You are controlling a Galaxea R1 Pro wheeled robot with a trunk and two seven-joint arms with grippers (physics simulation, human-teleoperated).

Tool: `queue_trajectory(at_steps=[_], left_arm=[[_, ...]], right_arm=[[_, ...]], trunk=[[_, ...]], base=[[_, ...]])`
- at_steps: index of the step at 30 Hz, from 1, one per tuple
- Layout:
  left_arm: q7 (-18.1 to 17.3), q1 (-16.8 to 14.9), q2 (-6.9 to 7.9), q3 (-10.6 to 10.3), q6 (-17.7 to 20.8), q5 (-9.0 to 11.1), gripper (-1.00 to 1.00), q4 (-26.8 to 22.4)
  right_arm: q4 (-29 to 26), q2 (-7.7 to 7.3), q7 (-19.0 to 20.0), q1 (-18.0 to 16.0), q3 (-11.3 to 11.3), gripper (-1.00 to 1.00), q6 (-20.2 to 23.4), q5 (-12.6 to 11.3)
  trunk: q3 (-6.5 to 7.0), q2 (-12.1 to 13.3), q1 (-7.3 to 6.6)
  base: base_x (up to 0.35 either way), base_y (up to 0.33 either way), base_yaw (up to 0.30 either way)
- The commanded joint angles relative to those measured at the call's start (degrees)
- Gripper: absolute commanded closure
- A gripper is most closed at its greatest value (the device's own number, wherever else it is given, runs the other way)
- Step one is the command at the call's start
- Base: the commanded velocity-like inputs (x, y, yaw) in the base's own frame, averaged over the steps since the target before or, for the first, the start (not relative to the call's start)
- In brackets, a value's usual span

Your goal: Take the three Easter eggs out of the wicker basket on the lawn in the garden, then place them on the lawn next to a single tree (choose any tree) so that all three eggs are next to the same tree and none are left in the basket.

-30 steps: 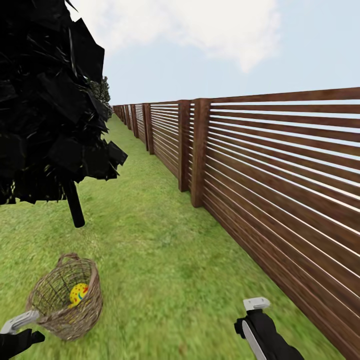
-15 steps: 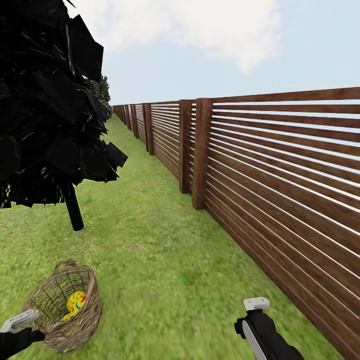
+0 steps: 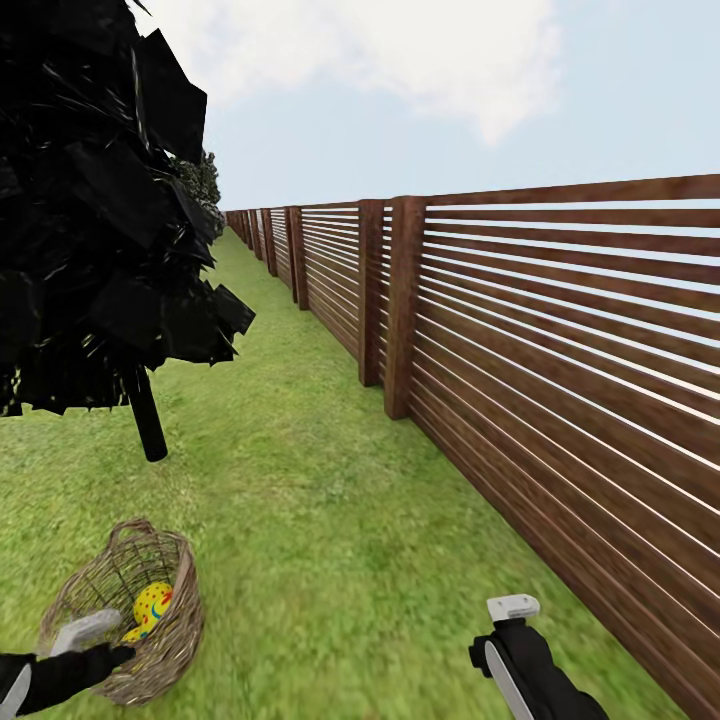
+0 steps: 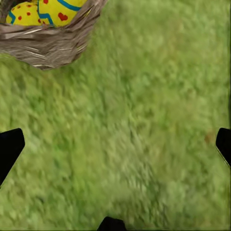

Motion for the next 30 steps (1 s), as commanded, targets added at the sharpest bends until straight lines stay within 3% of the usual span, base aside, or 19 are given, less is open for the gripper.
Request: queue_trajectory(at_steps=[1,3,4,6,9,11,15,17,22,26,30], left_arm=[[-0.1,0.0,-0.44,0.2,-1.2,0.3,-1.00,-0.1],[-0.8,0.0,-1.39,0.3,-5.0,0.2,-1.00,-0.8],[-2.8,0.0,-1.63,0.6,-7.0,0.2,-1.00,-1.7],[-5.7,0.0,-1.49,0.8,-8.1,0.2,-1.00,-2.4],[-6.8,0.1,-1.84,0.7,-10.1,-0.1,-1.00,-2.4],[-4.7,0.1,-2.39,0.5,-14.3,-0.3,-1.00,-1.7],[13.3,0.1,-5.61,0.4,-21.2,-0.5,-1.00,-0.3],[19.2,0.1,-7.58,0.3,-23.7,-0.5,-1.00,0.4],[20.1,0.0,-9.17,0.2,-25.6,-0.1,-1.00,4.5],[20.0,-3.2,-10.99,0.2,-25.6,-0.1,-1.00,5.6],[20.1,-4.6,-10.76,0.4,-25.0,-0.3,-1.00,5.9]], right_arm=[[0.0,-0.07,-0.6,-0.1,0.2,-1.00,0.2,-0.6],[0.0,-0.06,-0.6,0.0,0.2,-1.00,0.2,-0.6],[0.0,-0.06,-0.6,-0.1,0.2,-1.00,0.2,-0.7],[0.0,-0.03,-0.6,-0.1,0.2,-1.00,0.1,-0.7],[0.0,0.00,-0.5,-0.1,0.2,-1.00,0.1,-0.7],[0.0,-0.04,-0.5,-0.1,0.3,-1.00,0.1,-0.7],[0.0,0.00,-0.5,-0.1,0.2,-1.00,0.0,-0.7],[0.1,0.04,-0.5,-0.1,0.3,-1.00,0.0,-0.7],[0.6,0.12,-0.4,-0.1,0.3,-1.00,-0.1,-0.7],[0.6,0.12,-0.4,-0.1,0.3,-1.00,-0.1,-0.6],[0.7,0.15,-0.6,-0.1,0.3,-1.00,-0.1,-0.6]], trunk=[[-0.06,0.0,0.00],[-0.06,0.0,0.00],[-0.06,0.0,0.00],[-0.06,0.0,0.00],[-0.06,0.0,0.00],[-0.06,0.0,0.00],[-0.06,0.0,0.00],[-0.06,0.0,0.00],[-0.06,0.0,0.00],[-0.06,0.0,0.00],[-0.06,0.0,0.00]], base=[[0.000,0.000,0.000],[0.000,0.000,0.000],[0.000,0.000,0.000],[0.000,0.000,0.000],[0.000,0.000,0.000],[0.000,0.000,0.000],[0.000,0.000,0.000],[0.000,0.000,0.000],[0.000,0.000,0.000],[0.000,0.000,0.000],[0.000,0.000,0.000]])
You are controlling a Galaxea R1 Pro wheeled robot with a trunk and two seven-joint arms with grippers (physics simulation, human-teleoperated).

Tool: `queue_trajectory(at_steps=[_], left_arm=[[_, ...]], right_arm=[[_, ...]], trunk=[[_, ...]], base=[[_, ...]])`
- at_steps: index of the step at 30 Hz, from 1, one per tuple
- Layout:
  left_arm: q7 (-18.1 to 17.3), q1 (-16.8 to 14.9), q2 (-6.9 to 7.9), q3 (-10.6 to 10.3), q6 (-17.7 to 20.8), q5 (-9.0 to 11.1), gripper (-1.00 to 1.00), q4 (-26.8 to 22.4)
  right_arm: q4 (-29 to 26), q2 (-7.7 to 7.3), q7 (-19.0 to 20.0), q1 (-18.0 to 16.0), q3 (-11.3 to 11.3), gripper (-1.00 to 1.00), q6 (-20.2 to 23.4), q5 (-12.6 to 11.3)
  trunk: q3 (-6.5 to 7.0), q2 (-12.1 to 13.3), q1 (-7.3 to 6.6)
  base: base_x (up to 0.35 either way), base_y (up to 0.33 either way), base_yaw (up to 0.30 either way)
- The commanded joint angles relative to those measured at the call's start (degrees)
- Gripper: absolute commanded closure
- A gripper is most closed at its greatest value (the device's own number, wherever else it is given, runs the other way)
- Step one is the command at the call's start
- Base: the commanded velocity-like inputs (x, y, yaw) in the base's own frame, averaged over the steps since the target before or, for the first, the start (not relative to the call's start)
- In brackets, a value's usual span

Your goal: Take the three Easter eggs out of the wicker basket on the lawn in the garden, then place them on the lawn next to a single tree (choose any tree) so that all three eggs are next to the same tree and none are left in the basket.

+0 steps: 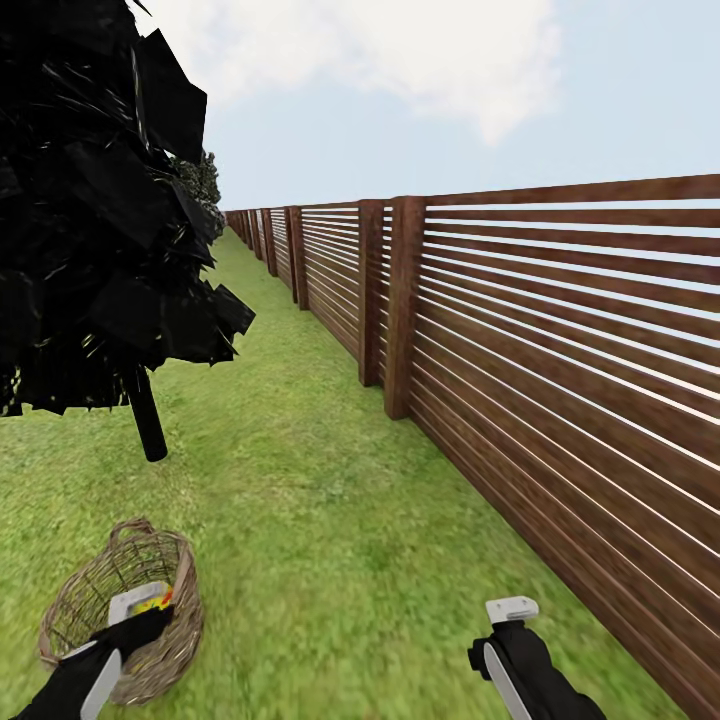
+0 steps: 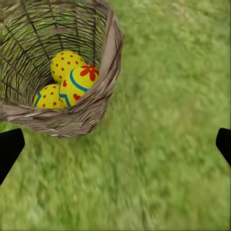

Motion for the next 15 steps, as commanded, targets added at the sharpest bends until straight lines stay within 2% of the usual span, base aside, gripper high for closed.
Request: queue_trajectory(at_steps=[1,2,3,5,8,15], left_arm=[[-0.2,-0.1,0.11,0.2,0.5,0.5,-1.00,-0.2],[-0.2,-0.2,0.74,0.2,1.1,0.5,-1.00,-0.4],[-0.3,-0.2,1.63,0.3,3.4,0.7,-1.00,-0.7],[-0.4,-0.3,2.94,0.3,11.0,0.8,-1.00,-1.8],[-1.9,-0.6,4.36,0.3,17.9,0.9,-1.00,-3.0],[-3.1,-0.8,5.07,0.3,19.8,0.5,-1.00,-3.2]], right_arm=[[0.0,-0.08,-0.6,0.0,0.2,-1.00,0.2,-0.6],[0.0,-0.09,-0.6,0.0,0.2,-1.00,0.2,-0.6],[-0.1,-0.10,-0.7,0.0,0.2,-1.00,0.2,-0.6],[-0.1,-0.10,-0.7,0.0,0.2,-1.00,0.2,-0.6],[-0.1,-0.10,-0.7,0.0,0.2,-1.00,0.2,-0.6],[-0.1,-0.10,-0.7,0.0,0.2,-1.00,0.2,-0.6]], trunk=[[-0.06,0.0,0.00],[-0.06,0.0,0.00],[-0.06,0.0,0.00],[-0.06,0.0,0.00],[-0.06,0.0,0.00],[-0.06,0.0,0.00]], base=[[0.000,0.000,0.000],[0.000,0.000,0.000],[0.000,0.000,0.000],[0.000,0.000,0.000],[0.000,0.000,0.000],[0.000,0.000,0.000]])
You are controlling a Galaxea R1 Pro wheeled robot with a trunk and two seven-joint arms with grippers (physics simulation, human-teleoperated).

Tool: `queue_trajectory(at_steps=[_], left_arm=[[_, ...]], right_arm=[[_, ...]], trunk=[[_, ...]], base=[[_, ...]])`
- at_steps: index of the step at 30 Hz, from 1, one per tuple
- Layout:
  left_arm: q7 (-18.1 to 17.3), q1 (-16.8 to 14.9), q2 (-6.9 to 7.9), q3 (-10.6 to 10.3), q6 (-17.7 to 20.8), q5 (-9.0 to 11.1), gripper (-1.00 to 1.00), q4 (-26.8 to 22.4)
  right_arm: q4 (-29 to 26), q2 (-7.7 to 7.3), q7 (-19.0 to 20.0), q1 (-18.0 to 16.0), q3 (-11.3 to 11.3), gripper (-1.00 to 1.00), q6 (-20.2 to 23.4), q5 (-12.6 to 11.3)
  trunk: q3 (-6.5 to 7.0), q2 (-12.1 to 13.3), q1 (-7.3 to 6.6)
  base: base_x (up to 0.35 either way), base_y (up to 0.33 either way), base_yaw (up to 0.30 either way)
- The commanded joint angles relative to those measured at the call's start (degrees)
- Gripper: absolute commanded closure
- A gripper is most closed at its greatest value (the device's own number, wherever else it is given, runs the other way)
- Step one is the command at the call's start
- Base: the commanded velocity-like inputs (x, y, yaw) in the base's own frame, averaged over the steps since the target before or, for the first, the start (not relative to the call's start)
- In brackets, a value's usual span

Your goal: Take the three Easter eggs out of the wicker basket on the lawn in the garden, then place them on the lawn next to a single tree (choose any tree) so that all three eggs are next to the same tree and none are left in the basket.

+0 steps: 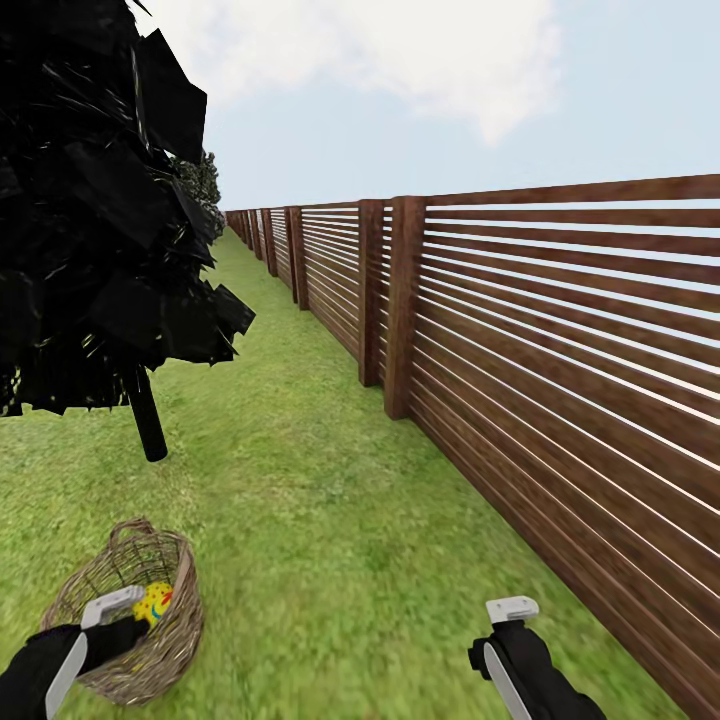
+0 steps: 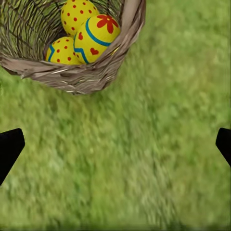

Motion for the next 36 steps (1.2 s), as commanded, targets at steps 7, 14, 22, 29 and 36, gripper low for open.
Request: queue_trajectory(at_steps=[7,14,22,29,36], left_arm=[[-0.5,0.0,3.07,0.4,0.5,0.9,-1.00,0.0],[-0.6,-0.1,3.88,0.6,0.6,1.1,-1.00,-0.2],[-0.6,-0.1,4.35,0.6,1.0,1.3,-1.00,-0.2],[-1.8,0.0,6.21,0.7,0.7,3.3,-1.00,-0.2],[-2.4,0.0,6.44,0.7,0.4,4.5,-1.00,-0.1]], right_arm=[[-0.1,-0.07,-0.6,-0.1,0.2,-1.00,0.2,-0.6],[-0.1,-0.07,-0.6,-0.1,0.2,-1.00,0.2,-0.6],[0.0,-0.07,-0.6,-0.1,0.2,-1.00,0.2,-0.6],[0.0,-0.07,-0.5,0.0,0.2,-1.00,0.2,-0.6],[0.0,0.02,-0.5,-0.1,0.3,-1.00,0.2,-0.6]], trunk=[[-0.06,0.0,0.00],[-0.06,0.0,0.00],[-0.06,0.0,0.00],[-0.06,0.0,0.00],[-0.06,0.0,0.00]], base=[[0.000,0.000,0.000],[0.002,0.001,0.000],[0.201,0.166,0.000],[0.231,0.202,0.000],[0.026,0.150,0.000]])
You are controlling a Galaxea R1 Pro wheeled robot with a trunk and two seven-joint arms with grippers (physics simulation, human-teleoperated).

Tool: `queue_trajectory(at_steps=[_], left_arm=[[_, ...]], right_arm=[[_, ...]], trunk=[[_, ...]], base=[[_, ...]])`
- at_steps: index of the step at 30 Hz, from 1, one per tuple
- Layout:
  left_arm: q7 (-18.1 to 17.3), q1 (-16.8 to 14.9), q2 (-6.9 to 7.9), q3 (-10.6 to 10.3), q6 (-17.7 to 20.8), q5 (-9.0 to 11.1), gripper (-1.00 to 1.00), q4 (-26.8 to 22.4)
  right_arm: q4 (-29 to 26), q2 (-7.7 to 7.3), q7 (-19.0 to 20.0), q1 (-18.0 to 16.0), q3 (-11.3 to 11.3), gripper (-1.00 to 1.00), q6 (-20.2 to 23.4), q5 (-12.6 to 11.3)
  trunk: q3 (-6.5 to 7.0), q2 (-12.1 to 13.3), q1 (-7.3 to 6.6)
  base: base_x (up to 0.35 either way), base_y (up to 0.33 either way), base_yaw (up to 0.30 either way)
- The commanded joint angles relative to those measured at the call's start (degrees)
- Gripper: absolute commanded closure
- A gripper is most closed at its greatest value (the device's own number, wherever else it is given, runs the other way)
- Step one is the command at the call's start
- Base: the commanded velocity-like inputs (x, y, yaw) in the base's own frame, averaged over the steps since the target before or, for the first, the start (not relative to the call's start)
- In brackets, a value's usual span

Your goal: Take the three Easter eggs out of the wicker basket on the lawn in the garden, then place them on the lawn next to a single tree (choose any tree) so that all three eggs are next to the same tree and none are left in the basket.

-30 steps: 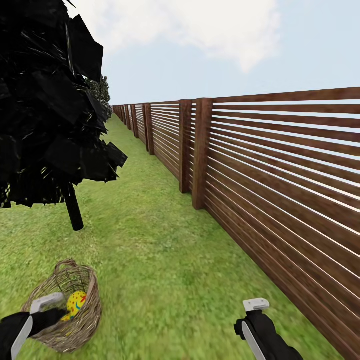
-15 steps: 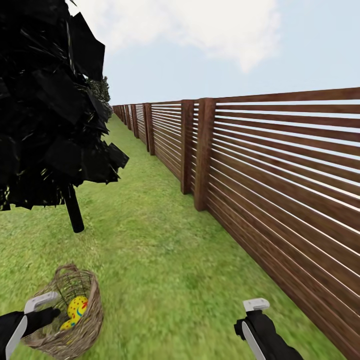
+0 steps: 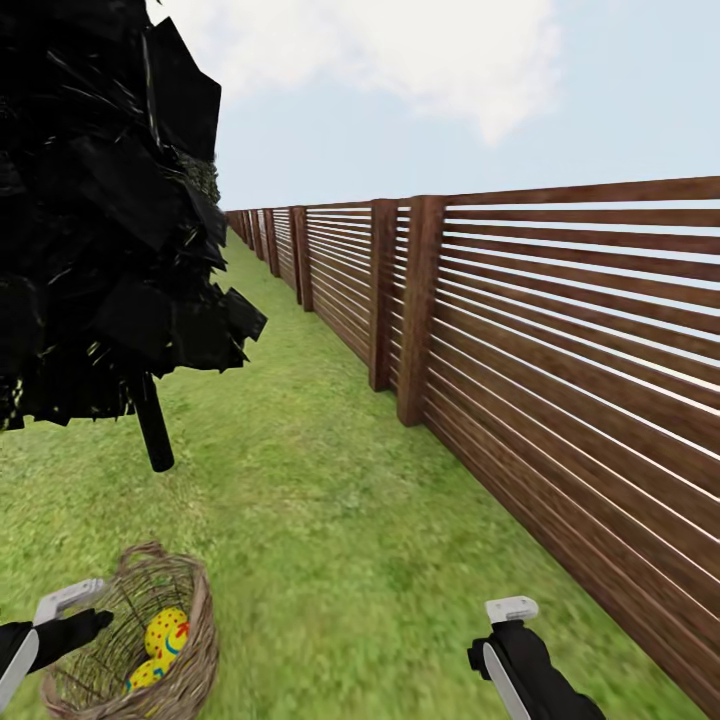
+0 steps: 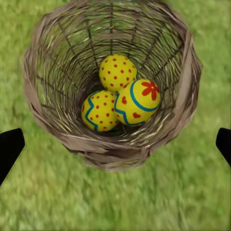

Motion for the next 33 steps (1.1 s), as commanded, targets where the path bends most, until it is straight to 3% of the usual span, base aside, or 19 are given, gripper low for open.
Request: queue_trajectory(at_steps=[1,23,33], left_arm=[[-0.2,0.0,-0.02,0.2,0.3,0.3,-1.00,0.0],[-0.1,0.0,-0.02,0.2,0.3,0.4,-1.00,0.0],[-0.1,0.0,-0.57,0.0,0.2,0.4,-1.00,0.1]], right_arm=[[-0.1,-0.06,-0.6,0.0,0.2,-1.00,0.2,-0.6],[-0.1,-0.06,-0.6,0.0,0.2,-1.00,0.2,-0.6],[-0.1,-0.14,-0.4,0.0,0.2,-1.00,0.2,-0.6]], trunk=[[-0.06,0.0,0.00],[-0.06,0.0,0.00],[-0.06,0.0,0.00]], base=[[0.003,0.302,0.000],[0.000,0.330,0.000],[0.000,0.043,0.000]])
